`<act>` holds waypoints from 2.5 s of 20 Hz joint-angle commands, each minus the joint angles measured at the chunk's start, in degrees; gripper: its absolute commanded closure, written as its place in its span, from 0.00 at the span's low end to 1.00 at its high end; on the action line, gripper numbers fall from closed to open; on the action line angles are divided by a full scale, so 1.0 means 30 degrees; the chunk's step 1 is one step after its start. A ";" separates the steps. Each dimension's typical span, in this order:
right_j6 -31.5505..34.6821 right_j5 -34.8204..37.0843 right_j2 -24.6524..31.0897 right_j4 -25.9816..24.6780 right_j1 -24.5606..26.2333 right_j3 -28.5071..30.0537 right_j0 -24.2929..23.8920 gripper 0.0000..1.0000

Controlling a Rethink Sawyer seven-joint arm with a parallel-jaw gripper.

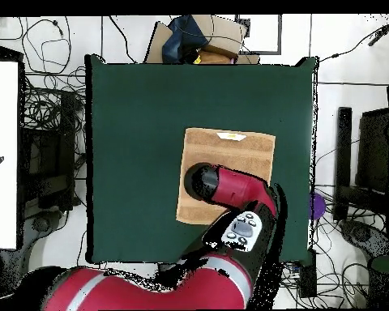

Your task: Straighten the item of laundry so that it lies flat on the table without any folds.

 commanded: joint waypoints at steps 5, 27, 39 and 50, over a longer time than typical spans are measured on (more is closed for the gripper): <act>-0.0758 -0.0858 0.4587 -0.2838 -0.1853 0.2171 -0.2870 0.00; 0.0204 -0.2728 1.1378 -0.7376 -0.2787 0.4704 -0.8333 0.00; 0.1565 -0.3254 0.9704 -0.7954 -0.2155 0.3835 -0.6801 0.00; 0.1899 -0.2983 0.8980 -0.7657 -0.0846 0.3460 -0.5918 0.00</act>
